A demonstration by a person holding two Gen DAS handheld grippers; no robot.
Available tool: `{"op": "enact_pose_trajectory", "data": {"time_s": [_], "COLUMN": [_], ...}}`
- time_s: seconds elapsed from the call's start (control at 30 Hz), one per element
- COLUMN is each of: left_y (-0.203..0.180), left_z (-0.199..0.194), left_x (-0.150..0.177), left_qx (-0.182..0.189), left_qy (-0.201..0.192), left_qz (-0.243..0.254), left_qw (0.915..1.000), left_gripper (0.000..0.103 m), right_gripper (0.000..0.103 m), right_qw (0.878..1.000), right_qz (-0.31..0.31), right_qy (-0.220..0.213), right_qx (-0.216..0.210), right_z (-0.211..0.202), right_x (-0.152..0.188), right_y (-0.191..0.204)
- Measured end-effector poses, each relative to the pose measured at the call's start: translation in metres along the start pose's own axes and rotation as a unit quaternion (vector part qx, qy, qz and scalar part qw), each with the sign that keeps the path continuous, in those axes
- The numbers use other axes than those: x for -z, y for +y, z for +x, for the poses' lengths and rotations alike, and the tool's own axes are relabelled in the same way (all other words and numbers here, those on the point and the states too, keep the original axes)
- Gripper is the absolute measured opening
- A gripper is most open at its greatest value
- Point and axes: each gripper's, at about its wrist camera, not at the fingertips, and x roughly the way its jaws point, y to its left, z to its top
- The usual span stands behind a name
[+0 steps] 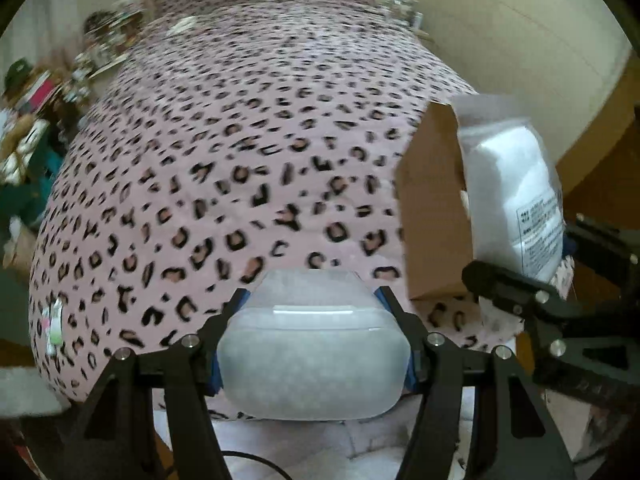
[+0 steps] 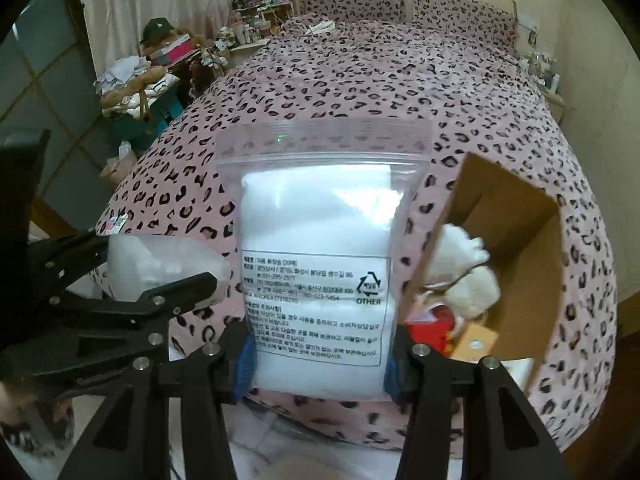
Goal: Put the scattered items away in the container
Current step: 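Carry the white pack over the box with the left tool while the right tool carries the zip bag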
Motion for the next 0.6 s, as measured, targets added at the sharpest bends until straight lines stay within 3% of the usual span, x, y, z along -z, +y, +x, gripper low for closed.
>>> {"op": "enact_pose_trajectory", "data": {"time_s": [0.2, 0.6], "left_y": [-0.049, -0.143], "left_z": [-0.006, 0.005], "left_x": [-0.024, -0.052], "left_qx": [0.009, 0.042], "left_qy": [0.004, 0.027], "left_qz": [0.067, 0.177], "left_qw": [0.9977, 0.9829], "left_gripper": [0.064, 0.064], "right_gripper": [0.05, 0.05], "right_qw": [0.999, 0.996], "right_qz": [-0.022, -0.03], "right_qy": [0.022, 0.072], "right_qx": [0.036, 0.051], "right_z": [-0.018, -0.021], "right_x": [-0.002, -0.001], "right_y": [-0.04, -0.113]}}
